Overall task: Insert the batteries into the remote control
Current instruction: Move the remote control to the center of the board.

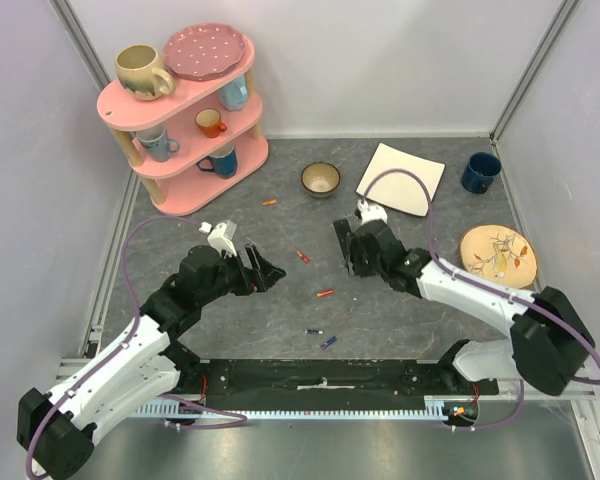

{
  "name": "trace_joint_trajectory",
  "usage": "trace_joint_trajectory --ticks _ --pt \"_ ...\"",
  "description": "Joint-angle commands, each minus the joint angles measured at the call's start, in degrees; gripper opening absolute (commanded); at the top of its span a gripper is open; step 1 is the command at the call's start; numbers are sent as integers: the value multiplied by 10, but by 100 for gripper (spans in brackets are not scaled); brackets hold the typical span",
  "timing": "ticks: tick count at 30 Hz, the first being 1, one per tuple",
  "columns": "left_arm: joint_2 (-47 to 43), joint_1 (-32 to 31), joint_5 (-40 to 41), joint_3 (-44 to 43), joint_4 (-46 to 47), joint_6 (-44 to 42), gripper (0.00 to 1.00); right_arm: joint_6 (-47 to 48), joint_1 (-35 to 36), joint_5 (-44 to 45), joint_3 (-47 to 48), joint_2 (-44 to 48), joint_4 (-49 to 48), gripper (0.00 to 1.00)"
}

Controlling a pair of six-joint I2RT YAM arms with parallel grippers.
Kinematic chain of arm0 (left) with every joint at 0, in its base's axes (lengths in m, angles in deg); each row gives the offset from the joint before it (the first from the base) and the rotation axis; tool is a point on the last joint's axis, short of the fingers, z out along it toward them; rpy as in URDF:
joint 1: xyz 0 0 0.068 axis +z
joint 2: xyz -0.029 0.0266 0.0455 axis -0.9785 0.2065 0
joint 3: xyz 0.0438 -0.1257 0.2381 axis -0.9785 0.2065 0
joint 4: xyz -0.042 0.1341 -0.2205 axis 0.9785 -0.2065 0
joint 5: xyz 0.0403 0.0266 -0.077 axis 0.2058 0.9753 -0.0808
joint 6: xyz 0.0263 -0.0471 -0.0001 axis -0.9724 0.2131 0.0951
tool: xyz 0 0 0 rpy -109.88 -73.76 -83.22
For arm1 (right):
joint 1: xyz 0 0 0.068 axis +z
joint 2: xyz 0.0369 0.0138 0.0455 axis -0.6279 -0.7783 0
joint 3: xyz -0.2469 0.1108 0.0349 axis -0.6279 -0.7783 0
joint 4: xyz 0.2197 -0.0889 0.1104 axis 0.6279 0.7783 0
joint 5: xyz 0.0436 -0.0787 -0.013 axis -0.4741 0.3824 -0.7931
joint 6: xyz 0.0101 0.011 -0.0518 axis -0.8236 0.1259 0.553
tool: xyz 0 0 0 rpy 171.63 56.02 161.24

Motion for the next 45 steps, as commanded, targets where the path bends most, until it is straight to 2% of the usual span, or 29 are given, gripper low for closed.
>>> trace_joint_trajectory --ticks 1,9,13,22,25,31,35,37,40,41,42,45 --pt "6 -2 5 -9 44 21 87 -127 31 80 -77 57 3 22" --pt "11 -2 41 -4 32 30 84 -250 98 160 -107 68 40 20" --pt "1 -2 78 3 13 44 83 -345 127 184 -115 64 63 26" --pt "-12 -2 102 16 12 56 81 -383 165 184 -115 21 76 26" --pt "-10 -2 104 20 16 55 81 -384 180 182 -109 -5 76 31" --pt "-6 -3 101 22 19 54 81 -391 188 177 -103 -28 79 43" --pt "-7 -3 102 24 19 54 81 -385 188 180 -91 -14 93 63" --pt "-3 -3 101 23 19 52 82 -383 188 185 -79 -6 109 70" --pt "8 -3 96 16 18 43 89 -378 189 201 -60 30 140 79" --pt "25 -3 96 8 17 35 97 -374 188 206 -53 55 147 83" --pt "35 -3 95 2 16 30 99 -365 188 211 -46 68 155 84" --pt "102 -17 101 -42 -7 7 99 -309 188 236 -12 120 184 89"
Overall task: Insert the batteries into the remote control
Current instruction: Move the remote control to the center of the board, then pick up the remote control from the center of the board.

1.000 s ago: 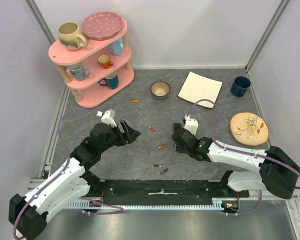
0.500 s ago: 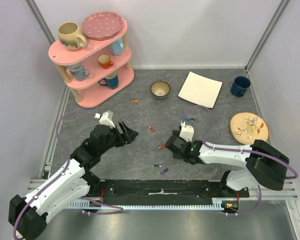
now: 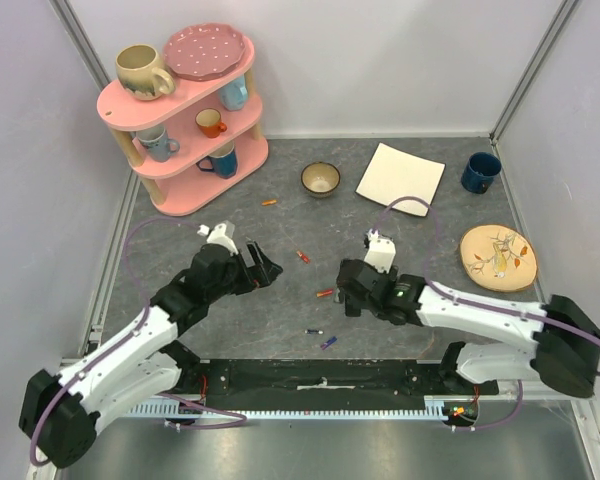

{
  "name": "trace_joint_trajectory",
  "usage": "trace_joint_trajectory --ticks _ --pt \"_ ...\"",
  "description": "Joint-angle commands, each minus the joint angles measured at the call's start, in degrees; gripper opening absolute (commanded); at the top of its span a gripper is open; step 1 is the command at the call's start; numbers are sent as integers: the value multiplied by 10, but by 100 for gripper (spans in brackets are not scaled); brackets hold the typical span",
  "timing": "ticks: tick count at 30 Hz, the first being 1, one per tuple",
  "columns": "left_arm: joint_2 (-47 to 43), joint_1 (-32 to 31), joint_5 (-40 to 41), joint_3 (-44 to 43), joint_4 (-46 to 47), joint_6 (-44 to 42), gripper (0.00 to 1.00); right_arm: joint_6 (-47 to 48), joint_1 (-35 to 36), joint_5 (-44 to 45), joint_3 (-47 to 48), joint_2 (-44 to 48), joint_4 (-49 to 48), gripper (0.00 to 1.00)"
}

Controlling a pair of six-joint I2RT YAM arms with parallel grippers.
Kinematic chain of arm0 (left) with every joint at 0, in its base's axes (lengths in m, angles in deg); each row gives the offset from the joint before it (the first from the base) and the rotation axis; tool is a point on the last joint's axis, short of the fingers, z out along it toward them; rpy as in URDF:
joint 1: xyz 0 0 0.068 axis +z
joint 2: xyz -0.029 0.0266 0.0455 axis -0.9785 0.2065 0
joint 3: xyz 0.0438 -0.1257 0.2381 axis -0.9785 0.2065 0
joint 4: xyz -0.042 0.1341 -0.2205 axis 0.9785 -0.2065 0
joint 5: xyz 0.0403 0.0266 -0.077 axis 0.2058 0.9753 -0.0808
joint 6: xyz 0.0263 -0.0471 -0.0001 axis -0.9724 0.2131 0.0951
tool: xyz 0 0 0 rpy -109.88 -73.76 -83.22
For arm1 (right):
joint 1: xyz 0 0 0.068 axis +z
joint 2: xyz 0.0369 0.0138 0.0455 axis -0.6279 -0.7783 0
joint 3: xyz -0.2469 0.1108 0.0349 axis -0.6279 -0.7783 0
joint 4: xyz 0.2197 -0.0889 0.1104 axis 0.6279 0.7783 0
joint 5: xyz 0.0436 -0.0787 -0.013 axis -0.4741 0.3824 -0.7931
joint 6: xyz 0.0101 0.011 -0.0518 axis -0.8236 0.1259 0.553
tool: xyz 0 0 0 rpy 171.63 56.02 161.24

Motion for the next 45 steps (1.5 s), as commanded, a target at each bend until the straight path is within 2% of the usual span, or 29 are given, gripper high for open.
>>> trace_joint_trajectory --ticks 1,4,7,9,13,14,15,16,18,20,22,23,25,28,34,45 --pt "82 -31 25 -70 -16 -34 99 63 2 65 68 82 44 90" --pt "137 -86 73 -118 -26 -42 99 135 2 108 75 127 49 98" --pt "190 -140 132 -167 -40 -41 99 161 2 158 65 169 61 98" --pt "232 -162 184 -209 -53 -39 99 171 2 189 58 200 61 98" --pt "283 -175 219 -227 -27 1 99 155 2 247 11 259 33 98" --pt "290 -168 199 -228 -21 43 99 151 2 256 1 289 28 98" --pt "300 -156 94 -228 2 40 99 157 2 256 -9 308 17 98" --pt "321 -137 43 -227 27 15 92 218 2 230 -27 347 -24 98" --pt "346 -137 -7 -235 60 19 87 258 2 203 -42 383 -52 98" --pt "380 -163 4 -256 72 9 85 276 2 195 -47 423 -55 98" --pt "415 -198 37 -317 44 -3 90 282 2 193 -40 441 -42 98" --pt "455 -210 50 -344 -8 -6 91 290 2 187 -38 443 -38 98" --pt "503 -235 88 -425 -53 -7 91 291 2 179 -26 435 -26 98" --pt "563 -247 122 -472 -96 9 91 280 2 172 -4 408 -2 98" --pt "633 -248 145 -520 -151 41 89 249 2 155 4 388 7 98" --pt "698 -247 141 -559 -155 46 83 208 2 112 -23 410 2 98"
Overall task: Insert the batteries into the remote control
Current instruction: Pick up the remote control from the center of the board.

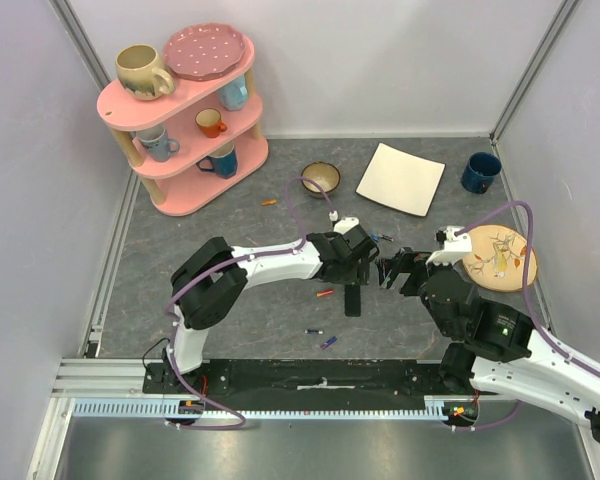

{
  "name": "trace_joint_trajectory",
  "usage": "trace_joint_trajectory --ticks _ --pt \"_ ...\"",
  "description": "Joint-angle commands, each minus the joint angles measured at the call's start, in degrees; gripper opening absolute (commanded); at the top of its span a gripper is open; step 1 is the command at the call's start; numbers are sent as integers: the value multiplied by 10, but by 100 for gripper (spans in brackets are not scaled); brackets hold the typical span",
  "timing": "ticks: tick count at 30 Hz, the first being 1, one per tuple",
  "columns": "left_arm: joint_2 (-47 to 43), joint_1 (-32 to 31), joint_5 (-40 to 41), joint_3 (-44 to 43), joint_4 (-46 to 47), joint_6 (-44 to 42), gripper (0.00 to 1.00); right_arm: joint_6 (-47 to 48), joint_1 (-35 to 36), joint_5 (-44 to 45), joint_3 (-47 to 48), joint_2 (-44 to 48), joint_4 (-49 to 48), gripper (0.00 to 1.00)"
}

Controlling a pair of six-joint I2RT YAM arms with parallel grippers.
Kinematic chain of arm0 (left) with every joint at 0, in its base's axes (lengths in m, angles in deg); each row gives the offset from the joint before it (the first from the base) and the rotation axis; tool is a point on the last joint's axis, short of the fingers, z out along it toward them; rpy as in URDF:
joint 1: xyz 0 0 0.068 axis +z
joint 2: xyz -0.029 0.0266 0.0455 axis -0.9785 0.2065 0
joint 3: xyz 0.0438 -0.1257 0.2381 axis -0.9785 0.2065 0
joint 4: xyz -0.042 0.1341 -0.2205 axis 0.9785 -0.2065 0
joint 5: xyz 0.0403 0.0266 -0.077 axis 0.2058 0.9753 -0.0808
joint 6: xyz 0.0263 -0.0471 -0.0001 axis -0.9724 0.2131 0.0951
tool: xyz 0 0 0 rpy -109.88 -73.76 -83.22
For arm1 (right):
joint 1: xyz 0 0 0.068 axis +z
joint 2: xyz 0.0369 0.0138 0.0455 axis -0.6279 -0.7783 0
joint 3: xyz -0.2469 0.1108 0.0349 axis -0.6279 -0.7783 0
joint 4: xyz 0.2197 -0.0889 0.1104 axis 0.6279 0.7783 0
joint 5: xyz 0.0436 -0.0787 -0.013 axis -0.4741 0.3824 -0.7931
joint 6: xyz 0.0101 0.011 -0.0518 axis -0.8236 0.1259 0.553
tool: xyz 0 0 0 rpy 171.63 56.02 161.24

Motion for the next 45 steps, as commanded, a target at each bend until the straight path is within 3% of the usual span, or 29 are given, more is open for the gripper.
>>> trace_joint_trajectory --ticks 1,27,45 --pt "22 1 15 -38 0 24 83 -24 0 -23 -7 12 -2 98" --pt "114 -4 49 -106 -92 27 65 -24 1 -20 2 23 4 98" --pt "170 -20 77 -143 -140 17 63 -24 1 -20 13 47 31 98"
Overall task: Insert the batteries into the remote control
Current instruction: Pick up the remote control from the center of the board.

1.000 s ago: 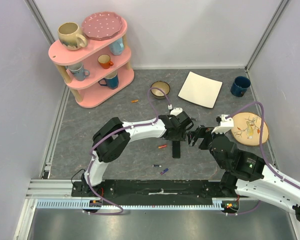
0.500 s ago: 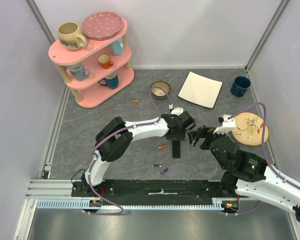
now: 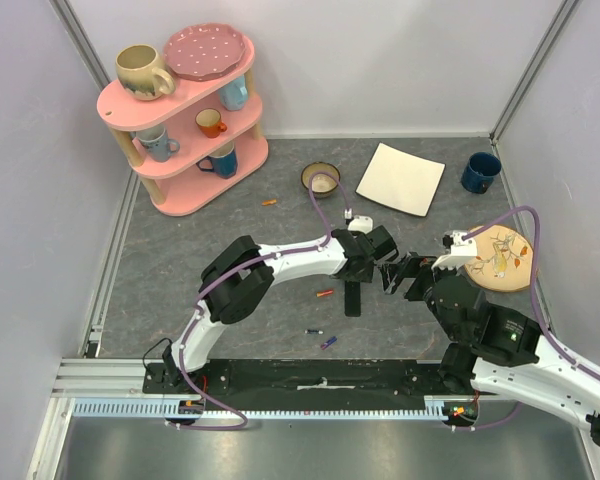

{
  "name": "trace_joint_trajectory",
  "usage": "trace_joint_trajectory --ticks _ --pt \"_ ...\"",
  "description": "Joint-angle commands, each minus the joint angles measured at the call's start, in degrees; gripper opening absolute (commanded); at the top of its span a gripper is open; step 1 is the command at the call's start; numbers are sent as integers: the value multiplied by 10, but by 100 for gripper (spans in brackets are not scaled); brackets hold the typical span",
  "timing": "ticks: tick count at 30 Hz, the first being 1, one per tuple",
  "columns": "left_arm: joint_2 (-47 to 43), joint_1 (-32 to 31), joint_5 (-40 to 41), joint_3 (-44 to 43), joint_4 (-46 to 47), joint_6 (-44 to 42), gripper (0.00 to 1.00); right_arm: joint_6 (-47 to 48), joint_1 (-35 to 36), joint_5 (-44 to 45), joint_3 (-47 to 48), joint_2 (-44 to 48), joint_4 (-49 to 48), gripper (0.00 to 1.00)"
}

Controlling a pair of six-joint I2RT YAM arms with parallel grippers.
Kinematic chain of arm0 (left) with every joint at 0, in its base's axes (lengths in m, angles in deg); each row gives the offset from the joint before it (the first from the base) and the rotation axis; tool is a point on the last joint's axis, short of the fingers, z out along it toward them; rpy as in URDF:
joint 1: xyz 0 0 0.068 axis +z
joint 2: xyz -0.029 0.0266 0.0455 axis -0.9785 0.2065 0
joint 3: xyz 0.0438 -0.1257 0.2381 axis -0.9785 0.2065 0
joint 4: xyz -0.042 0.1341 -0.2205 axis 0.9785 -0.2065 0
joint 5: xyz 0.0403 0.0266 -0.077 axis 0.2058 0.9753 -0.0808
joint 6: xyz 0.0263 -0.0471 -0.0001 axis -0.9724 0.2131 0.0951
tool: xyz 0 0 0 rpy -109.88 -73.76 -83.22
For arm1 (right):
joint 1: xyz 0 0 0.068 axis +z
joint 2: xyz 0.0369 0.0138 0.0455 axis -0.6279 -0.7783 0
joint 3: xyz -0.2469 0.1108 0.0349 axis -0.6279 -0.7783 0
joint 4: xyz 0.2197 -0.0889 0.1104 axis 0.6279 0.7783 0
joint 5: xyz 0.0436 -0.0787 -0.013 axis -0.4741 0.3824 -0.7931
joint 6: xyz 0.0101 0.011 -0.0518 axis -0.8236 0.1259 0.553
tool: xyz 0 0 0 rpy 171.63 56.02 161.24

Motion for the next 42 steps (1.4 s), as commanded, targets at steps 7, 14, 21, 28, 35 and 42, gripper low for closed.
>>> trace_joint_trajectory --ticks 7,14,21,28,35,42 --pt "51 -7 -1 26 -28 11 50 1 2 10 27 7 9 98" --pt "23 -5 -2 36 -8 9 34 6 1 12 42 6 12 98" --pt "-103 30 -30 103 96 -11 2 63 1 66 122 -13 30 98" --pt "-344 150 -187 300 307 -36 2 104 1 109 209 -90 45 98" --pt "-556 206 -316 445 492 -77 2 104 1 71 195 -152 3 98" --pt "-696 254 -414 641 778 -33 2 125 0 -54 181 -186 -68 98"
